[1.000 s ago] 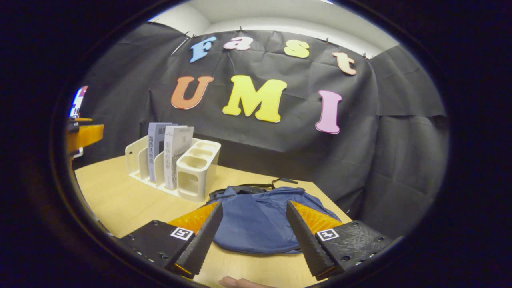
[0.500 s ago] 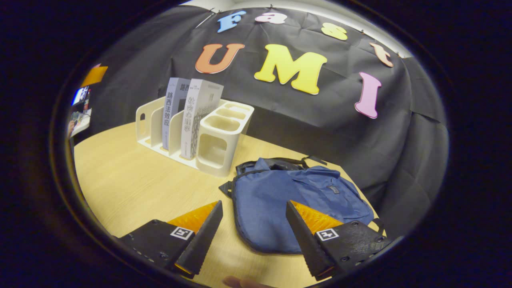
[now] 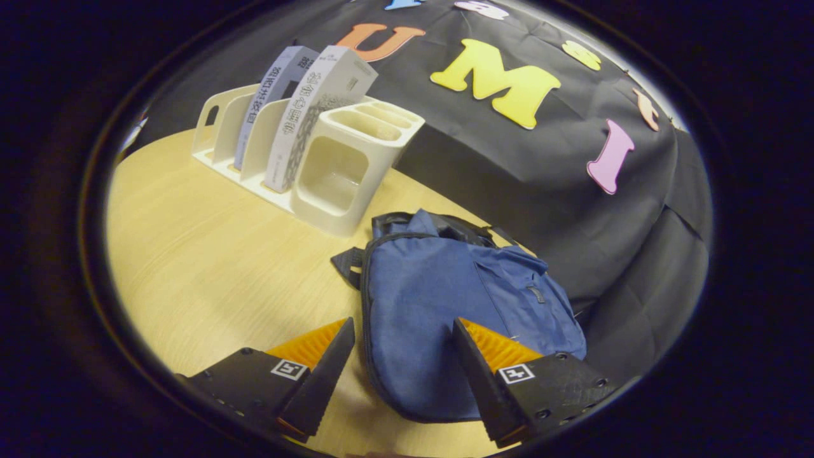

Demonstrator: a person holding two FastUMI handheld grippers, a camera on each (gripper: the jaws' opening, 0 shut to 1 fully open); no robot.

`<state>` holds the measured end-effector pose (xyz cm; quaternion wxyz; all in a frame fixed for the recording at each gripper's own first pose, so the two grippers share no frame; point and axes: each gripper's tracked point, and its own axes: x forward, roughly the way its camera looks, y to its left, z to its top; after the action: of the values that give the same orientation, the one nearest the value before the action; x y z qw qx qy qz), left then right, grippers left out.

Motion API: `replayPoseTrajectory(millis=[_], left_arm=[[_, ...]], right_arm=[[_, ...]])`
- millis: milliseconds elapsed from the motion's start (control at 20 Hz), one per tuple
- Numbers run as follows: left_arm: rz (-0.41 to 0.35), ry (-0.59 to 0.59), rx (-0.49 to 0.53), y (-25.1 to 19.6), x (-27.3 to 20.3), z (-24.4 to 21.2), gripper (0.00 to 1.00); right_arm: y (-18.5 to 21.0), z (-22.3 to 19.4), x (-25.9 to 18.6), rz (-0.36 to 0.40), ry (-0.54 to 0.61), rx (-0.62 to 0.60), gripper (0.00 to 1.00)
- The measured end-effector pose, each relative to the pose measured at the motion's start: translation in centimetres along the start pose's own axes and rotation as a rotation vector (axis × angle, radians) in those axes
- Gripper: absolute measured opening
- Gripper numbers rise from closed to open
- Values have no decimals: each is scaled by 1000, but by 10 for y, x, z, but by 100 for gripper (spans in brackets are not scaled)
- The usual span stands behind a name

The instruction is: Open the schoolbag, grab two books from the bookshelf and put them into the schoolbag.

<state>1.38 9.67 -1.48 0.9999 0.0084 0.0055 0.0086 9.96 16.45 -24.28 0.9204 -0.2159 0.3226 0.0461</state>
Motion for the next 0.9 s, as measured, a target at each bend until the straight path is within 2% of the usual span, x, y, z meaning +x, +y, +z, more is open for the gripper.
replayPoseTrajectory(millis=[100, 150, 200, 250, 300, 400, 450, 600, 700, 750, 800, 850, 900], left_arm=[[-3, 6, -5, 0, 2, -3, 98], [-3, 8, -7, 1, 1, -3, 98], [-2, 8, -7, 1, 1, -2, 97], [-3, 7, -7, 1, 1, -2, 98], [-5, 7, -9, 0, 1, -2, 98], [-12, 13, -14, -3, 2, -4, 98], [-17, 15, -19, -3, 3, -5, 97], [-4, 21, -32, 3, 3, -5, 98], [6, 20, -34, 5, 4, -5, 98], [7, 20, -38, 6, 3, -5, 98], [6, 21, -39, 5, 4, -6, 98], [6, 23, -40, 5, 4, -7, 98], [5, 26, -42, 5, 5, -7, 98]], right_arm=[[-9, 0, 3, -32, 19, -3, 87], [-11, 2, 3, -38, 21, 1, 87], [-13, 4, 1, -44, 18, 3, 80], [-16, 8, -1, -55, 14, 1, 77], [-20, 12, -5, -64, 10, -6, 66], [-28, 21, -10, -100, 1, -1, 64], [-33, 25, -13, -120, -2, -9, 57], [-41, 36, -14, -150, -14, -43, 52], [-39, 38, -12, -117, -19, -29, 25], [-39, 44, -11, -97, -38, -18, 25], [-42, 45, -10, -91, -36, -29, 34], [-46, 42, -13, -82, -30, -21, 17], [-46, 41, -11, -60, -23, -1, 7]])
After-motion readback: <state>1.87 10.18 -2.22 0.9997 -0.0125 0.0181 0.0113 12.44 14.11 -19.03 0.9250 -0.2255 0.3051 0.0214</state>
